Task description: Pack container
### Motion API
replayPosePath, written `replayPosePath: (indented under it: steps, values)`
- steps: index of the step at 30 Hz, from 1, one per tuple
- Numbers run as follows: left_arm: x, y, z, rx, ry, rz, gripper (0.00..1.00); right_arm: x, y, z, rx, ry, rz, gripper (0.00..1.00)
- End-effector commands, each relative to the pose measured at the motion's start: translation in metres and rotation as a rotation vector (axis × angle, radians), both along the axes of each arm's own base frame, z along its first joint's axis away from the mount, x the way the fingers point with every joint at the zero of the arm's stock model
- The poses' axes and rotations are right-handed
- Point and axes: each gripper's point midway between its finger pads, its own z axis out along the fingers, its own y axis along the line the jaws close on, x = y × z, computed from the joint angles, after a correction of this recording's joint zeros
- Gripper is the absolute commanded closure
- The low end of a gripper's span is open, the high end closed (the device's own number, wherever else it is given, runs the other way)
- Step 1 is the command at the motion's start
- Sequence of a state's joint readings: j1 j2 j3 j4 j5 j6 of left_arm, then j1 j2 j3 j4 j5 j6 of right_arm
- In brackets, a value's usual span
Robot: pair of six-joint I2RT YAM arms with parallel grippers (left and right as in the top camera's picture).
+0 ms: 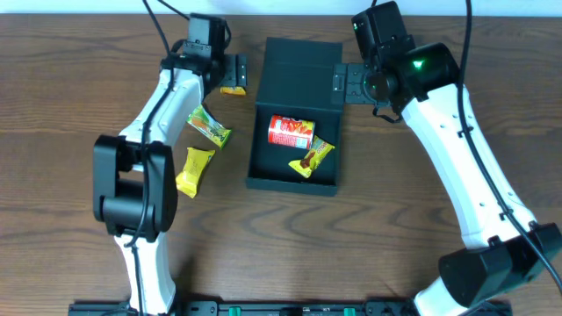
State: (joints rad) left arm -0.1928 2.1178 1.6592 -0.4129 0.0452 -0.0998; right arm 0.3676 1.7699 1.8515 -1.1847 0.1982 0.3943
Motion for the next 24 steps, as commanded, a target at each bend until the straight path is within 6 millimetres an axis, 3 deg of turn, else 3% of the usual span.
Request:
replayPosePath:
  steps: [1,18,24]
  values:
    - [0.004,0.000,-0.005,0.023,-0.003,-0.004,0.04,0.002,-0.003,0.001,0.008,-0.009,-0.025,0.01]
    - [0.009,-0.009,-0.025,-0.012,0.011,-0.028,0.05,0.001,-0.004,0.000,0.004,0.000,-0.024,0.01]
    - [0.011,-0.018,-0.043,-0.027,0.021,-0.032,0.05,-0.001,-0.005,-0.001,0.001,0.009,-0.024,0.01]
